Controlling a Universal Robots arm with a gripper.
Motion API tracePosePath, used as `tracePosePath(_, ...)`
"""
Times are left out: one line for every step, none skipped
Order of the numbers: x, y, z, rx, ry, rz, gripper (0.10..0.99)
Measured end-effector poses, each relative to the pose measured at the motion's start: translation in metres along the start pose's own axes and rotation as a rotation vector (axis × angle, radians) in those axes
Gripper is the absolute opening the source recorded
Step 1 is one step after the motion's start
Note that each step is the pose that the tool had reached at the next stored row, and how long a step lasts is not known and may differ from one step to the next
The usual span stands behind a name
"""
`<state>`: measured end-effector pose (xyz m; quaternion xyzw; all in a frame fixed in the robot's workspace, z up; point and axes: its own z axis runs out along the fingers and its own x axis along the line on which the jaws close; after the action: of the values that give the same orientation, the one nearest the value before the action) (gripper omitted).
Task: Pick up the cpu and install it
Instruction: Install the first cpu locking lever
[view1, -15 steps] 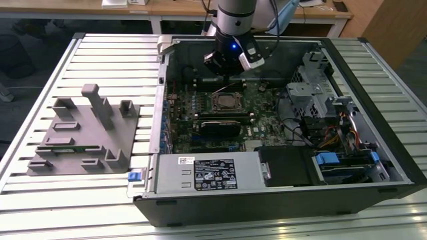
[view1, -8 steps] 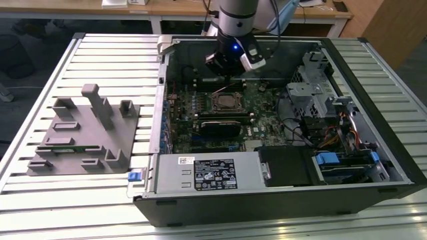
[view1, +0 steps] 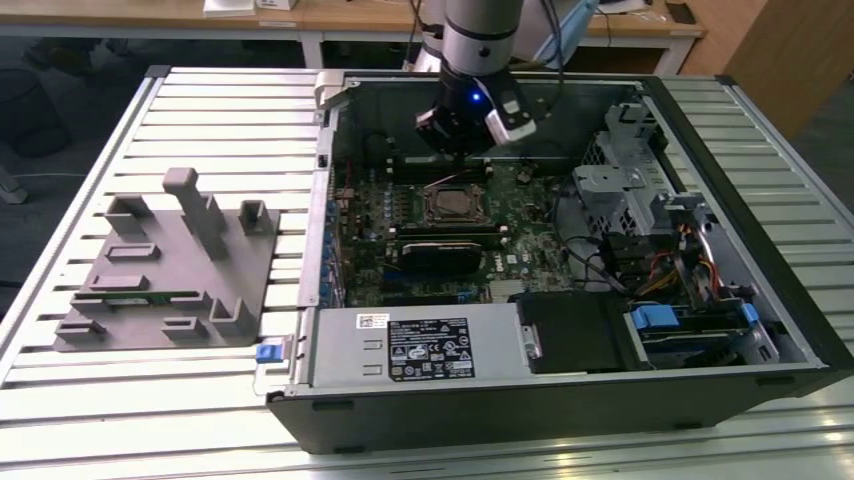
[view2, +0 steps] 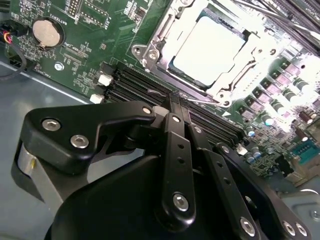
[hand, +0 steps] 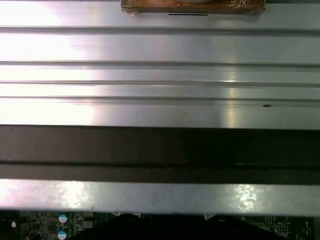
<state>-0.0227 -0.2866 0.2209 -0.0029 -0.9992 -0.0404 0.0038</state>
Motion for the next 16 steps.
tracePosePath(-0.0009, 0.0000, 0.0004, 0.000, 0.0004, 0.000, 0.106)
tracePosePath(-0.0015, -0.0001, 0.0011, 0.000, 0.0007, 0.000, 0.106)
tracePosePath(-0.0020, -0.0001, 0.0020, 0.000, 0.0012, 0.000, 0.106)
tracePosePath(-0.0026, -0.0002, 0.0029, 0.000, 0.0019, 0.000, 0.106)
tracePosePath(-0.0034, -0.0003, 0.0038, 0.000, 0.0026, 0.000, 0.106)
tracePosePath(-0.0044, -0.0004, 0.0047, 0.000, 0.0033, 0.000, 0.106)
tracePosePath(-0.0054, -0.0004, 0.0054, 0.000, 0.0041, 0.001, 0.106)
tracePosePath(-0.0062, -0.0005, 0.0061, 0.000, 0.0049, 0.001, 0.106)
tracePosePath(-0.0067, -0.0005, 0.0068, 0.000, 0.0055, 0.001, 0.106)
tracePosePath(-0.0069, -0.0006, 0.0075, 0.000, 0.0062, 0.001, 0.106)
tracePosePath(-0.0072, -0.0006, 0.0085, 0.000, 0.0071, 0.001, 0.106)
tracePosePath(-0.0075, -0.0007, 0.0095, 0.000, 0.0078, 0.001, 0.106)
tracePosePath(-0.0079, -0.0008, 0.0109, 0.000, 0.0089, 0.001, 0.106)
tracePosePath(-0.0080, -0.0009, 0.0119, 0.000, 0.0096, 0.002, 0.106)
tracePosePath(-0.0083, -0.0010, 0.0130, 0.000, 0.0102, 0.002, 0.106)
tracePosePath(-0.0085, -0.0011, 0.0139, 0.000, 0.0109, 0.002, 0.106)
